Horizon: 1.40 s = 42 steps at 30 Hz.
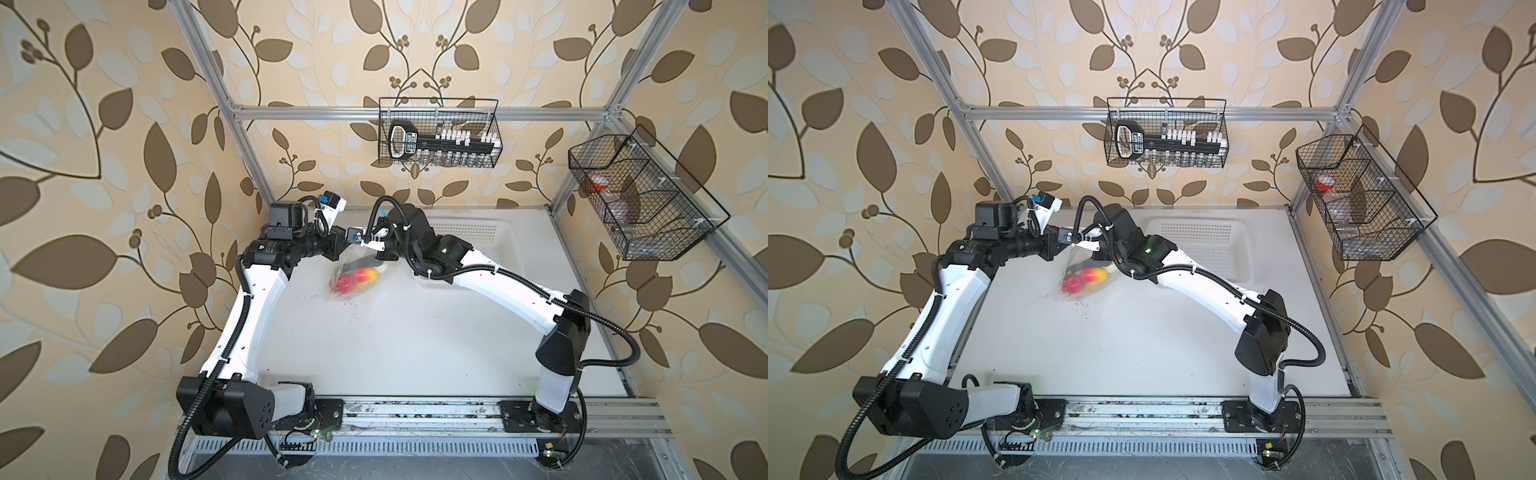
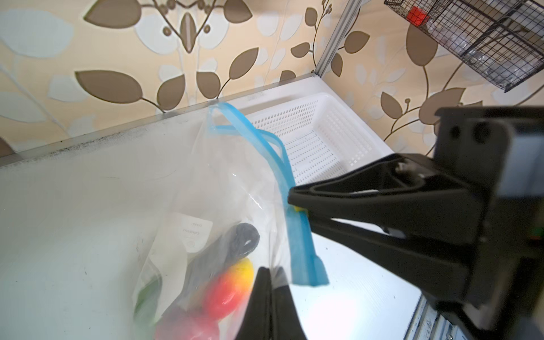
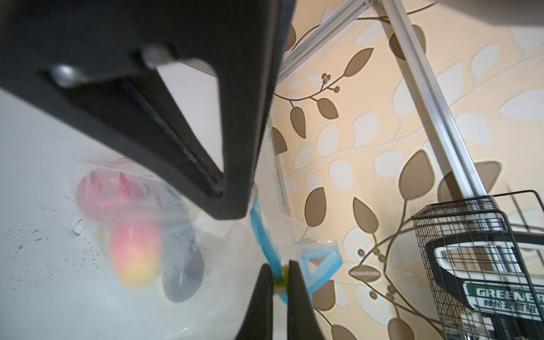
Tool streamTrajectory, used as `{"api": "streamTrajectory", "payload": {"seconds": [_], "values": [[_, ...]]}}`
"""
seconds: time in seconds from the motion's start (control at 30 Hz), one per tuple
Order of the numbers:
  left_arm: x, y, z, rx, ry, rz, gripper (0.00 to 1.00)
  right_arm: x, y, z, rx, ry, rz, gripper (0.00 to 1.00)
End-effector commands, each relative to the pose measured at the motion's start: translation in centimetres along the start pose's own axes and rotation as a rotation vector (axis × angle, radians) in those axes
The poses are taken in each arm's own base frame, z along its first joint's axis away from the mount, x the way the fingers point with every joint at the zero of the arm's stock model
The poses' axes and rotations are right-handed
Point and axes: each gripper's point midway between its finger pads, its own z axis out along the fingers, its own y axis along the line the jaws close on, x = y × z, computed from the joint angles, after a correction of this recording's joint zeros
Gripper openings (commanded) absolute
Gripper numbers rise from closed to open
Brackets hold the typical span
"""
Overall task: Place the food in the zip-top bag and seal the zipper
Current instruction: 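Pull the left gripper along the zipper away from the right gripper holding the slider, then lower the bag toward the table while both grippers keep the zipper taut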
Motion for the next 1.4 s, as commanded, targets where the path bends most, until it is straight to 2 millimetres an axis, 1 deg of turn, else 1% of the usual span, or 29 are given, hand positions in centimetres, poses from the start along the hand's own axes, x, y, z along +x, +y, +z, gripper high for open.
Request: {"api": "streamTrajectory", "payload": {"seconds": [0.0, 0.27, 0.53, 0.77, 1.2, 1.37], "values": [[-2.9, -0.8, -2.3, -0.055, -0.082, 0.065, 0.00, 4.2, -0.1, 1.4, 0.009, 0.137, 0.020, 0.06], [-3.5, 1.1, -2.7, -0.159, -0.092, 0.057, 0.00, 5.3, -0.5, 1.5, 0.010, 0.148, 0.050, 0.06], [-3.9, 2.8, -3.0, -0.244, -0.099, 0.053, 0.00, 6.2, -1.3, 1.1, 0.023, 0.153, 0.072, 0.06], [-4.7, 4.9, -3.3, -0.323, -0.128, -0.024, 0.00, 7.0, -1.9, 0.7, 0.030, 0.151, 0.098, 0.06], [-5.7, 7.7, -5.1, -0.473, -0.176, -0.067, 0.00, 8.7, -2.8, -0.2, 0.043, 0.154, 0.149, 0.06], [-6.1, 8.3, -5.7, -0.498, -0.185, -0.070, 0.00, 9.3, -3.3, -0.6, 0.054, 0.161, 0.160, 0.05]]}}
